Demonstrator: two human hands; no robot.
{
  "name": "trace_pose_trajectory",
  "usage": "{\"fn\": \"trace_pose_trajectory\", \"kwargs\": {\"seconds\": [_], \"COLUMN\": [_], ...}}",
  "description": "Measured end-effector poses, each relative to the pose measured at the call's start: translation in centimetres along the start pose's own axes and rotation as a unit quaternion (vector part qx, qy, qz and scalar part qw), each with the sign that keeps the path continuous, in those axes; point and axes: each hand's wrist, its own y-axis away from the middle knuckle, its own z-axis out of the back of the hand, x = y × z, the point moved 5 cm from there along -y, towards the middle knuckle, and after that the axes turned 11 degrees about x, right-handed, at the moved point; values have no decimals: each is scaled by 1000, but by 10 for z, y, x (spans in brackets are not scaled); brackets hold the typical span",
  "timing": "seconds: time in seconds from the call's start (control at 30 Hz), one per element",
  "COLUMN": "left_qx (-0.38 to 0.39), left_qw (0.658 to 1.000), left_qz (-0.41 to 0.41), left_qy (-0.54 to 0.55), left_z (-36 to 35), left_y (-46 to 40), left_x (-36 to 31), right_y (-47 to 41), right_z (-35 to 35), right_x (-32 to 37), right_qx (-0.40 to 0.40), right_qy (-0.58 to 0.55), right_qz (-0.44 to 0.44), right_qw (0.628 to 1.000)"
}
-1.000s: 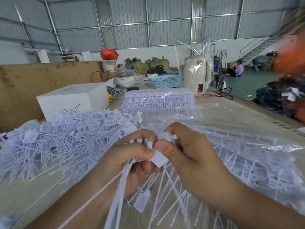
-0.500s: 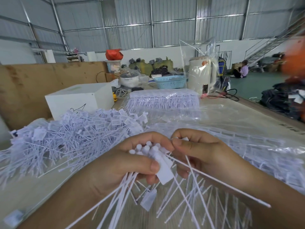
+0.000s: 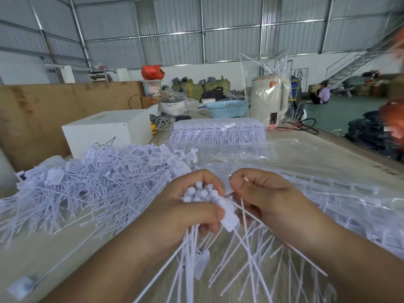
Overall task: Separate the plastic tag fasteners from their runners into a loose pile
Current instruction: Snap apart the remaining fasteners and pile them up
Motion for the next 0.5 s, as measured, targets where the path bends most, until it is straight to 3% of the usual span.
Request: {"fn": "trace_pose_trajectory", "kwargs": {"seconds": [0.17,0.27,0.33,0.4,0.5], "left_qx": [-74,-64,-56,-52,-12], "left_qw": [997,998,998,999,999], "left_qz": [9,7,-1,7,34], "left_qy": [20,23,12,3,1], "left_z": [-5,-13,-16,-12,-7], "left_y": [-4,-4,-5,-5,-2], "left_x": [4,2,0,-1,0], "right_y": [2,7,11,12,11], "right_z": [-4,17,33,34,4], "right_x": [1,7,18,30,34], "right_qx": [-103,-221,-245,-175,2], "right_qy": [49,115,101,95,125], "right_qz": [11,16,34,66,88], "right_qw": [993,968,964,978,988]}}
